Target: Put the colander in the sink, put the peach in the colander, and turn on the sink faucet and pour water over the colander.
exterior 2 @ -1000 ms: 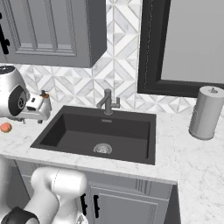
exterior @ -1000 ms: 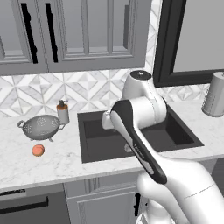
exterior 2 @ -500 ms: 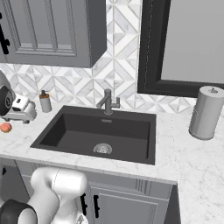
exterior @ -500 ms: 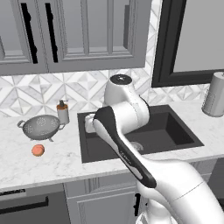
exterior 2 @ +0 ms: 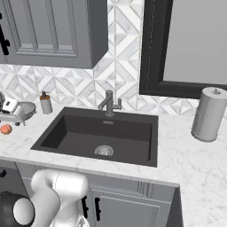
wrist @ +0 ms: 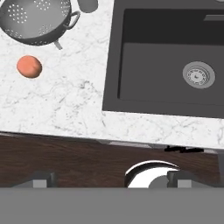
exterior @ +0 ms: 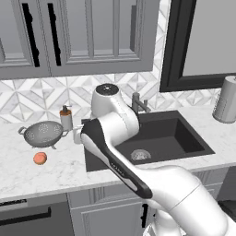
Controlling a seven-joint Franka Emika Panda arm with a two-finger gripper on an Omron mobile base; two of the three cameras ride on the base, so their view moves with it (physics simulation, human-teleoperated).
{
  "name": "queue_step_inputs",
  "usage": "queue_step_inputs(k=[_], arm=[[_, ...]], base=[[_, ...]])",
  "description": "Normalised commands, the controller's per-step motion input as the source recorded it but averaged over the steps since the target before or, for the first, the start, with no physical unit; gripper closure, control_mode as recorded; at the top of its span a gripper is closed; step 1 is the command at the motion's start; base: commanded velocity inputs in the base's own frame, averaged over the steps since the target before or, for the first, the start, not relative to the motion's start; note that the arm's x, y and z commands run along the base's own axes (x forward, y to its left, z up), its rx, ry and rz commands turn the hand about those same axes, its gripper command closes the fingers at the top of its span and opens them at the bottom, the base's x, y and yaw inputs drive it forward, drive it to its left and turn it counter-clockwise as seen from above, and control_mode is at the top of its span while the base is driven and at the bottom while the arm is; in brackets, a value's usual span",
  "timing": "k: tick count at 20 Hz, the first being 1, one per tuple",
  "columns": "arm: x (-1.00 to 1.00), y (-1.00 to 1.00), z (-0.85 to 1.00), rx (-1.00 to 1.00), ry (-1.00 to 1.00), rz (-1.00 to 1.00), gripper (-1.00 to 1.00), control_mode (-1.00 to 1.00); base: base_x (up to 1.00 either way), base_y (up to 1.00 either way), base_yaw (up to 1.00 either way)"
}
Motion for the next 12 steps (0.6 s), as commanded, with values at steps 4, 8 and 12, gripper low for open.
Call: queue_step_inputs(k=[4,8,12], arm=[[0.10,0.38,-0.10,0.00,0.00,0.00,-1.00,-1.00],[0.15,0.23,0.00,0.02,0.02,0.00,-1.00,-1.00],[0.19,0.17,-0.01,0.00,0.07,0.00,-1.00,-1.00]], base=[[0.00,0.00,0.00],[0.00,0.00,0.00],[0.00,0.00,0.00]])
